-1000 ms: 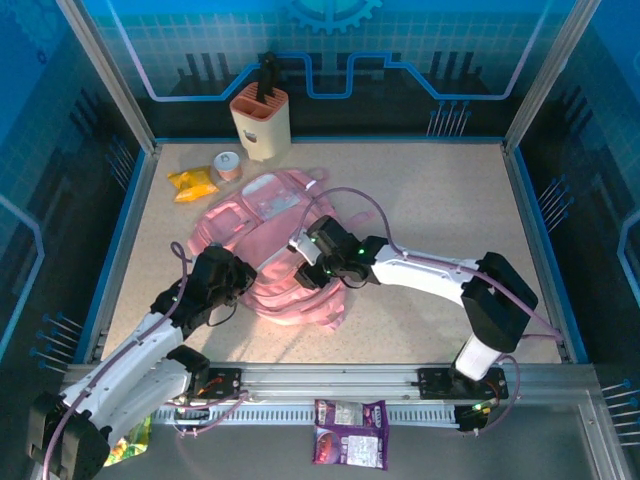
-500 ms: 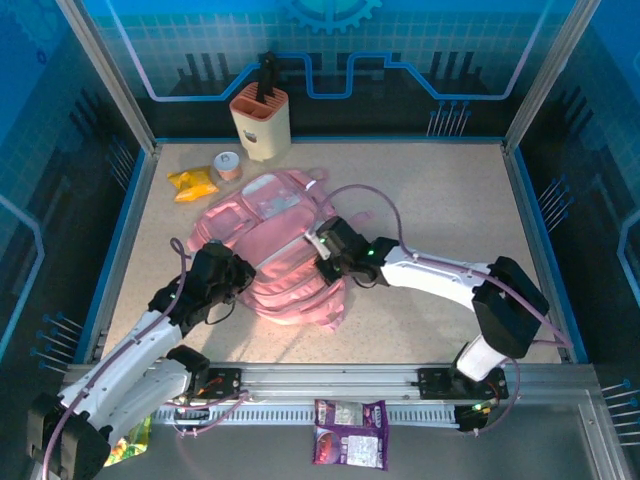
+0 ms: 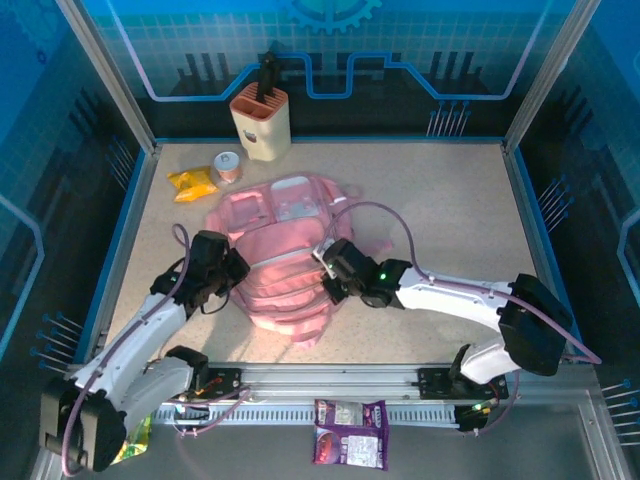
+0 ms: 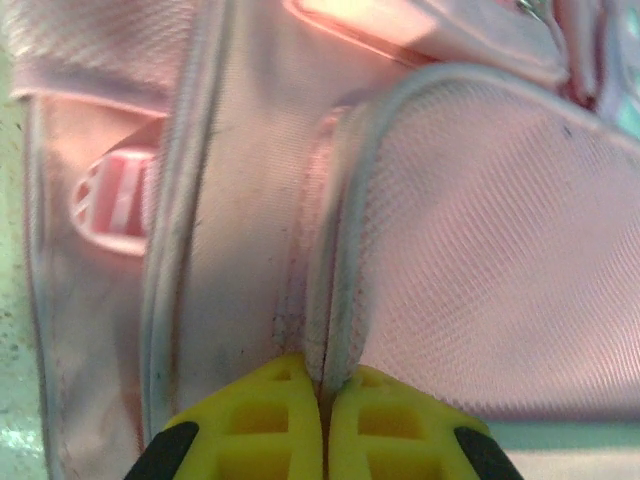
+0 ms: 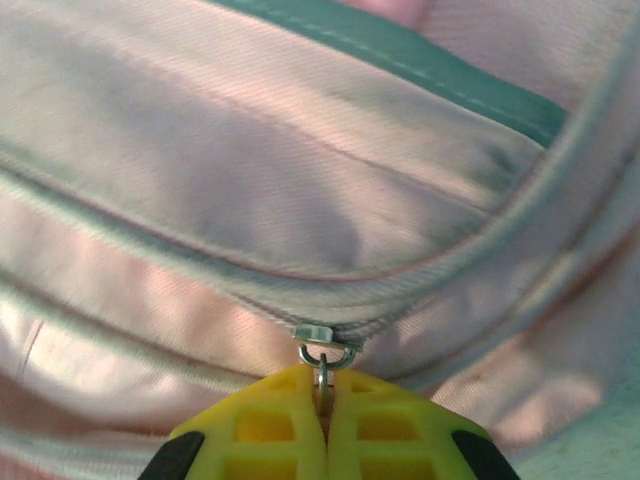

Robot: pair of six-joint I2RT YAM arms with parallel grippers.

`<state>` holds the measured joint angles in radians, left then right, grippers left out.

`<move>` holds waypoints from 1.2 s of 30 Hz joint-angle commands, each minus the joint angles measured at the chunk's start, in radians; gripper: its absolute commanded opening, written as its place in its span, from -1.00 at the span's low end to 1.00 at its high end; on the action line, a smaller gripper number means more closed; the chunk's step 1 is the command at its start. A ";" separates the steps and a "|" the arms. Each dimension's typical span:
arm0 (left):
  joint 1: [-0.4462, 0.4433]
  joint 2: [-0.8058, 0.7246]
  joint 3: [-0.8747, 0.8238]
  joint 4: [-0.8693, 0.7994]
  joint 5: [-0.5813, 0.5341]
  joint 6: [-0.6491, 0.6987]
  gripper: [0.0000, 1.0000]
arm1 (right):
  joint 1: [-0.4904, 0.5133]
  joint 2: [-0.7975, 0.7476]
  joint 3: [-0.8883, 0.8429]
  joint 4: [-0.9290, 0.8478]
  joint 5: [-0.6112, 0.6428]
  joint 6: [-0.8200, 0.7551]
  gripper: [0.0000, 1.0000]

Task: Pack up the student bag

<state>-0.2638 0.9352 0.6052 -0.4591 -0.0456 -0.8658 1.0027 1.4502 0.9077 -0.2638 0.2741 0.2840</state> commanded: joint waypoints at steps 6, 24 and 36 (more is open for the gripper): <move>0.166 0.068 0.123 0.116 0.175 0.092 -0.24 | 0.143 0.106 0.095 -0.059 -0.034 0.145 -1.00; -0.412 -0.281 -0.191 0.211 -0.160 -0.666 0.28 | 0.123 0.076 0.039 -0.024 -0.012 0.166 -1.00; -0.481 0.008 -0.116 0.288 -0.296 -0.663 -0.70 | 0.108 0.050 0.039 -0.059 0.074 0.126 -1.00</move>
<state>-0.7441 0.9318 0.4393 -0.1329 -0.2470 -1.5494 1.1282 1.5467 0.9585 -0.2775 0.2836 0.4294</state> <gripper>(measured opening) 0.206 0.065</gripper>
